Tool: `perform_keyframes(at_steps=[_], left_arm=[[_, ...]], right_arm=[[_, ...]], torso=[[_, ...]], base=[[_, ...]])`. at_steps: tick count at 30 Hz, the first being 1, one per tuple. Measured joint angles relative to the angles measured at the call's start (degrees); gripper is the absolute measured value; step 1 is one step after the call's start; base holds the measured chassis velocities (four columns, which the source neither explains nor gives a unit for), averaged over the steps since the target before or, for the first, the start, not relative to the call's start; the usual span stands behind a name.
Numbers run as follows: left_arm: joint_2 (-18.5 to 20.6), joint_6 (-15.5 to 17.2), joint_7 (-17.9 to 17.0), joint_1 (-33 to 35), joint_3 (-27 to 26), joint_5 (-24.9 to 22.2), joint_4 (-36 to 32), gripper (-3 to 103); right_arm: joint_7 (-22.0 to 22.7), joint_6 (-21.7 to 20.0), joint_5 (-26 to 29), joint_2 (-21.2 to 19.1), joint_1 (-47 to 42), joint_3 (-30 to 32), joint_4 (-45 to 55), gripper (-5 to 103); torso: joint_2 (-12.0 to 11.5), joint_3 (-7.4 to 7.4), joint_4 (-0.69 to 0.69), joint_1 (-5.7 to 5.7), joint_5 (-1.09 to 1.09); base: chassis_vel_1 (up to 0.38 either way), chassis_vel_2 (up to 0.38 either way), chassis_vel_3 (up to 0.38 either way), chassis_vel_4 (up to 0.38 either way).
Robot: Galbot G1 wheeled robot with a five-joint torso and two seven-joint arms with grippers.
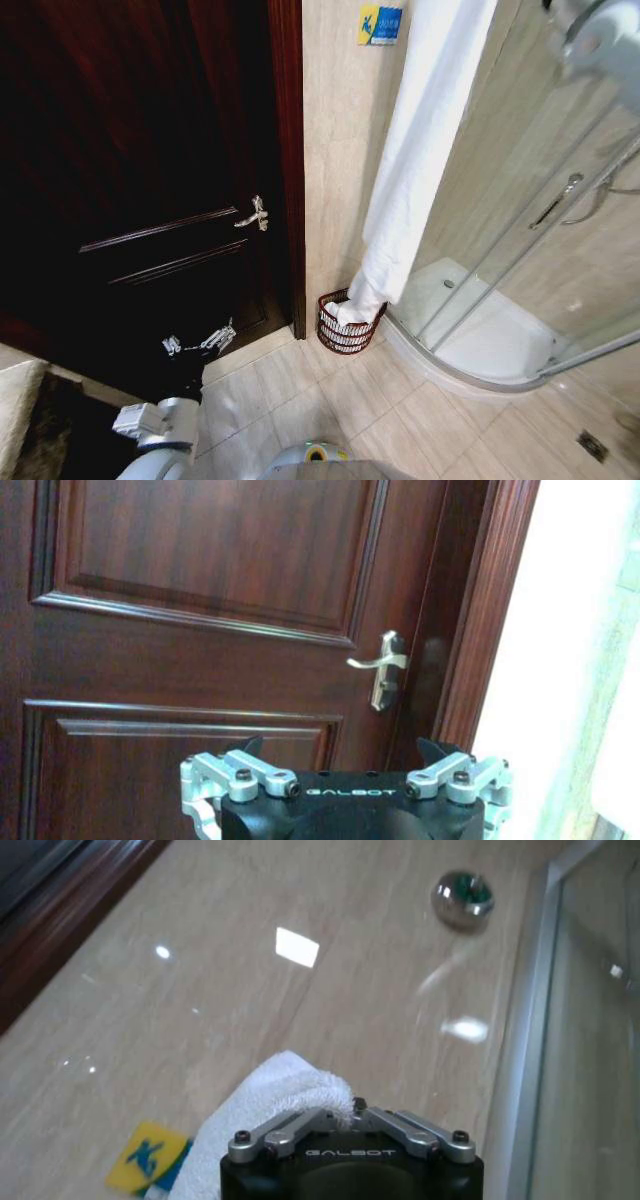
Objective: Discard the used towel into the hamper.
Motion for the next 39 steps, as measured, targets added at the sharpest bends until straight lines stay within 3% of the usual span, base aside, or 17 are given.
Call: perform_keyframes(at_steps=[12,24,34,39], left_arm=[[0.0,0.0,0.0,0.0,0.0,0.0,0.0,100],[0.0,0.0,0.0,0.0,0.0,0.0,0.0,100],[0.0,0.0,0.0,0.0,0.0,0.0,0.0,100],[0.0,0.0,0.0,0.0,0.0,0.0,0.0,100]], right_arm=[[-3.8,1.9,-0.8,-1.3,-10.0,5.9,-3.4,2],[-4.6,2.6,-1.0,-2.3,-13.2,8.5,-4.5,2],[-3.9,4.1,-4.9,-0.9,-28.3,17.2,-0.4,2],[-2.5,4.3,-6.4,-0.6,-34.1,20.1,0.5,2]], torso=[[0.0,0.00,0.00,0.00,0.00],[0.0,0.00,0.00,0.00,-0.02],[0.0,0.01,0.00,0.00,0.05],[0.0,0.00,0.00,0.01,-0.03]], base=[[0.000,0.000,0.000,0.000],[0.000,0.000,0.000,0.000],[0.000,0.000,0.000,0.000],[0.000,0.000,0.000,0.000]])
